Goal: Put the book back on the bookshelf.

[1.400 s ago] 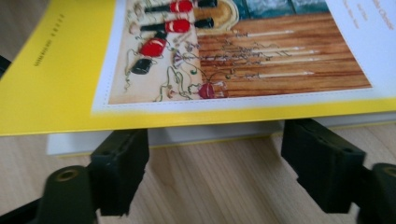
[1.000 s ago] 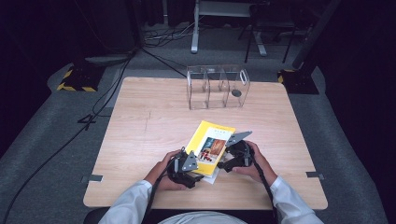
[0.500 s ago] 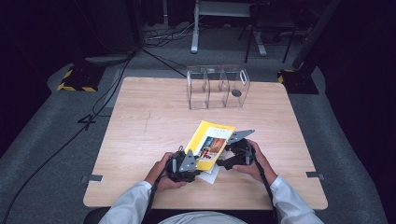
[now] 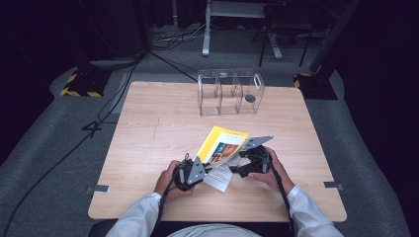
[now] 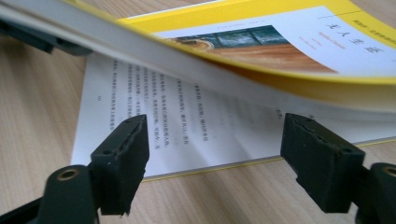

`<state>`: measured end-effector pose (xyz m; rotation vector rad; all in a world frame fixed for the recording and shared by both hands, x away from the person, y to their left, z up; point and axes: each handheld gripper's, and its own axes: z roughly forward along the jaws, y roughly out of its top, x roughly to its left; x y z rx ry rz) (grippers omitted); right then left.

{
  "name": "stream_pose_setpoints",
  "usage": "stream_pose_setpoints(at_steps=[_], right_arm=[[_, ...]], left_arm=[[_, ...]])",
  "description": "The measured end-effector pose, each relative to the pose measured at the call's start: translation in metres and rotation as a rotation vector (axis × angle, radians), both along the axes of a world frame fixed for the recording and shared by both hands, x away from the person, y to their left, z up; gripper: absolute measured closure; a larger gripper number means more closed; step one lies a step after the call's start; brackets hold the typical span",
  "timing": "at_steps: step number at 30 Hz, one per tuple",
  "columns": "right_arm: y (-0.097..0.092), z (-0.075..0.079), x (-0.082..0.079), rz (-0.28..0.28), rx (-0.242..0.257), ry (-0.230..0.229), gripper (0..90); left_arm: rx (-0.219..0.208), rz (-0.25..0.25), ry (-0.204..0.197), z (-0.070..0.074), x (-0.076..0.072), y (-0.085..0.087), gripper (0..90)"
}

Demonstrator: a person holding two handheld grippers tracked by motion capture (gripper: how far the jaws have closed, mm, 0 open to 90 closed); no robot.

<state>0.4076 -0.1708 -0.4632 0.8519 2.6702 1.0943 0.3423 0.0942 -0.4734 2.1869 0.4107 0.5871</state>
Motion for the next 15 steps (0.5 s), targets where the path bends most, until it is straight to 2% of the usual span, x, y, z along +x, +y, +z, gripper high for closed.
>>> stream_pose_setpoints(at_steps=[3, 7, 10, 12, 15], right_arm=[[-0.008, -0.002, 0.002, 0.002, -0.01, -0.024, 23.6], [-0.024, -0.004, 0.01, -0.012, 0.001, -0.042, 22.2], [-0.034, -0.005, 0.018, -0.018, 0.026, -0.064, 20.0], [-0.036, -0.007, 0.021, -0.012, 0.028, -0.097, 19.7], [-0.035, -0.01, 0.025, 0.024, 0.05, -0.115, 19.6]], left_arm=[[-0.06, -0.014, 0.037, 0.003, 0.004, 0.009, 83.5], [-0.129, -0.085, 0.08, 0.007, 0.006, 0.026, 83.6], [-0.151, -0.134, 0.107, 0.009, 0.005, 0.038, 83.6], [-0.163, -0.163, 0.126, 0.009, 0.006, 0.045, 83.6], [-0.203, -0.204, 0.167, 0.008, 0.008, 0.055, 83.5]])
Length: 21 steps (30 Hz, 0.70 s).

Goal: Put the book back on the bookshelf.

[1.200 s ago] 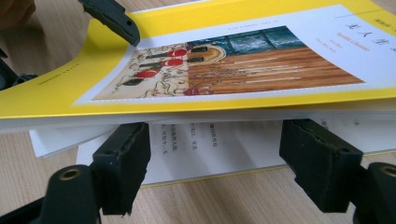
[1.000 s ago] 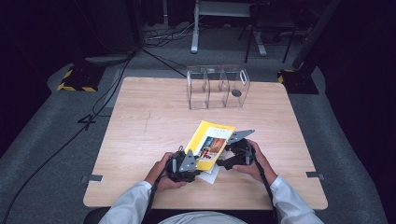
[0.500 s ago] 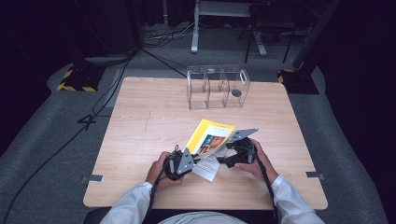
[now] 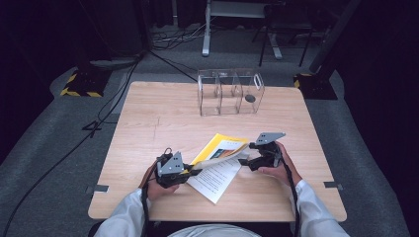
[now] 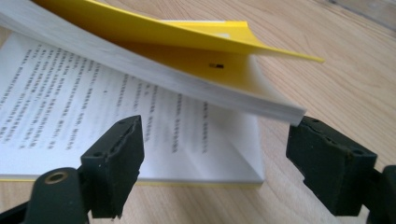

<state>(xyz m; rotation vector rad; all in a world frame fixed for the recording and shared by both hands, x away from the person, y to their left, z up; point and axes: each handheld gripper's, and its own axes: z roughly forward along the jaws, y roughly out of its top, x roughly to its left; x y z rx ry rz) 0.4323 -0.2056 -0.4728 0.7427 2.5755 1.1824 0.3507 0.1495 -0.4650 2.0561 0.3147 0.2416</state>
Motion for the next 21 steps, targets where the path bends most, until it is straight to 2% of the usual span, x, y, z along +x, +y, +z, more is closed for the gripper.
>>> stream_pose_setpoints(at_steps=[2, 4, 7, 10, 11, 12, 13, 14, 16, 18, 20, 21], right_arm=[[0.003, -0.001, 0.001, 0.023, -0.011, -0.042, 21.4], [0.004, -0.001, 0.003, 0.028, 0.004, -0.078, 22.4], [0.003, 0.001, 0.006, 0.061, 0.032, -0.099, 21.5], [0.004, 0.002, 0.003, 0.131, 0.06, -0.148, 27.3], [0.004, 0.003, 0.002, 0.151, 0.053, -0.176, 28.2], [0.004, 0.003, 0.002, 0.151, 0.053, -0.176, 28.2], [0.004, 0.003, 0.0, 0.174, 0.058, -0.199, 31.7], [0.004, 0.004, -0.001, 0.196, 0.079, -0.202, 37.6], [0.005, 0.005, -0.004, 0.218, 0.078, -0.233, 40.5], [0.005, 0.005, -0.004, 0.221, 0.078, -0.235, 41.8], [0.004, 0.006, -0.005, 0.224, 0.078, -0.247, 46.6], [0.002, 0.007, -0.006, 0.217, 0.076, -0.259, 53.2]], left_arm=[[-0.002, -0.027, 0.012, 0.0, 0.001, 0.004, 83.5], [-0.002, -0.055, 0.031, -0.001, 0.002, 0.007, 83.2], [-0.007, -0.078, 0.052, -0.002, 0.002, 0.011, 82.8], [-0.015, -0.101, 0.086, -0.003, 0.004, 0.015, 82.1], [-0.003, -0.102, 0.083, -0.001, 0.005, 0.017, 82.2], [-0.003, -0.102, 0.083, -0.001, 0.005, 0.017, 82.2], [0.001, -0.104, 0.085, -0.001, 0.005, 0.018, 82.2], [0.004, -0.1, 0.084, 0.0, 0.006, 0.02, 82.1], [0.01, -0.092, 0.081, 0.0, 0.005, 0.022, 81.7], [0.014, -0.076, 0.07, 0.0, 0.005, 0.023, 81.6], [0.032, -0.03, 0.055, 0.0, 0.007, 0.027, 79.1], [0.038, -0.013, 0.049, -0.001, 0.008, 0.028, 75.8]])
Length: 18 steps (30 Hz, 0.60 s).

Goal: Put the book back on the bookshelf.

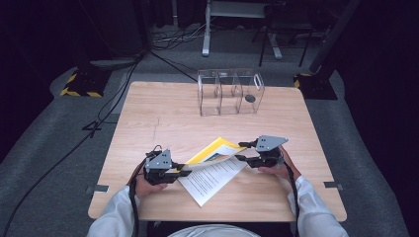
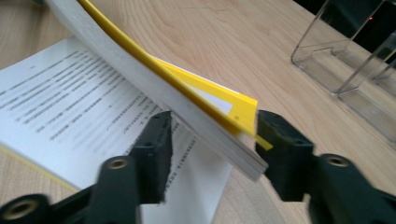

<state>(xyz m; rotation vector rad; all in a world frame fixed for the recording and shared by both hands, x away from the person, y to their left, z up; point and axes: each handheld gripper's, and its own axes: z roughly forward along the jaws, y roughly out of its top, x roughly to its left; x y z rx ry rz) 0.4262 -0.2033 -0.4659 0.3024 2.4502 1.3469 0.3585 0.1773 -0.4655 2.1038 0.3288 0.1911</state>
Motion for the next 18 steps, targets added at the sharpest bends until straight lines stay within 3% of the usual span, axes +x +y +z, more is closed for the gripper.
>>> stream_pose_setpoints(at_steps=[2, 5, 6, 9, 10, 13, 18], right_arm=[[0.0, 0.001, -0.001, -0.001, 0.003, -0.002, 55.5], [0.0, 0.002, -0.003, 0.01, -0.004, -0.017, 63.0], [0.003, 0.002, -0.006, 0.037, -0.013, -0.033, 66.2], [0.006, 0.003, -0.009, 0.052, -0.032, -0.045, 69.0], [0.008, 0.003, -0.013, 0.092, -0.047, -0.051, 73.0], [0.012, 0.004, -0.018, 0.114, -0.066, -0.061, 75.5], [0.016, 0.008, -0.026, 0.138, -0.083, -0.067, 78.9]], left_arm=[[0.017, 0.058, -0.019, -0.002, 0.002, 0.003, 74.2], [0.018, 0.09, -0.032, -0.002, 0.005, 0.006, 72.0], [0.009, 0.111, -0.032, -0.002, 0.008, 0.007, 70.2], [0.02, 0.122, -0.041, -0.002, 0.009, 0.005, 65.9], [0.013, 0.124, -0.045, 0.0, 0.009, 0.002, 65.5], [0.015, 0.137, -0.055, 0.004, 0.009, -0.001, 62.0], [0.031, 0.17, -0.08, 0.013, 0.007, -0.008, 44.3]])
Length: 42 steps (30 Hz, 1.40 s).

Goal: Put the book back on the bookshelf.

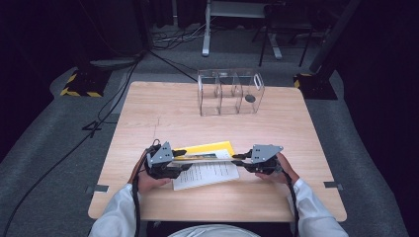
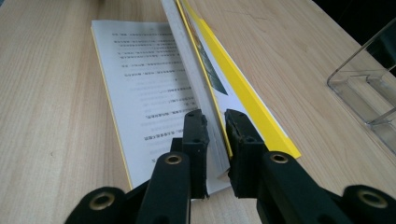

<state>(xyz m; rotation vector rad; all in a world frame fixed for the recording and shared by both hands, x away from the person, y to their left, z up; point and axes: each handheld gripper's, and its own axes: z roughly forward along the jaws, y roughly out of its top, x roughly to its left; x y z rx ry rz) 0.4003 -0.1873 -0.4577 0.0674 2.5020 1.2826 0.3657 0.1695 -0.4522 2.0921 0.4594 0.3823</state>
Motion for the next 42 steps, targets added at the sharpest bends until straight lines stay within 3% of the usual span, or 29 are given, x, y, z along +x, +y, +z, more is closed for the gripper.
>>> stream_pose_setpoints(at_steps=[5, 7, 9, 13, 15, 20, 28, 29, 30, 32, 39, 42], right_arm=[[0.001, 0.009, -0.007, -0.004, -0.004, -0.008, 81.2], [0.003, 0.01, -0.008, -0.005, -0.009, -0.015, 81.4], [0.005, 0.011, -0.009, 0.001, -0.014, -0.017, 81.7], [0.008, 0.012, -0.012, 0.008, -0.027, -0.021, 81.9], [0.009, 0.012, -0.012, 0.006, -0.028, -0.015, 81.8], [0.013, 0.012, -0.015, 0.008, -0.042, -0.016, 81.1], [0.02, 0.012, -0.019, 0.006, -0.056, -0.025, 81.0], [0.023, 0.012, -0.021, 0.003, -0.056, -0.029, 81.1], [0.023, 0.012, -0.021, 0.003, -0.056, -0.029, 81.1], [0.025, 0.012, -0.022, 0.002, -0.057, -0.033, 81.1], [0.026, 0.013, -0.023, -0.021, -0.032, -0.027, 77.9], [0.024, 0.014, -0.022, -0.033, -0.005, -0.011, 75.0]], left_arm=[[0.045, 0.026, -0.038, 0.017, -0.008, -0.016, 30.0], [0.095, 0.004, -0.041, 0.019, -0.009, -0.025, 27.3], [0.145, 0.013, -0.046, 0.019, -0.01, -0.036, 26.1], [0.191, 0.006, -0.016, 0.019, -0.009, -0.052, 29.6], [0.229, 0.025, -0.011, 0.017, -0.008, -0.06, 33.6], [0.277, 0.049, 0.025, 0.01, -0.007, -0.079, 43.8], [0.362, 0.101, 0.006, 0.002, -0.007, -0.101, 47.3], [0.385, 0.123, -0.015, -0.001, -0.007, -0.104, 51.3], [0.385, 0.123, -0.015, -0.001, -0.007, -0.104, 53.2], [0.404, 0.175, -0.045, -0.004, -0.007, -0.106, 57.6], [0.366, 0.154, -0.051, -0.005, -0.006, -0.102, 65.5], [0.363, 0.145, -0.077, -0.006, -0.008, -0.102, 69.2]])
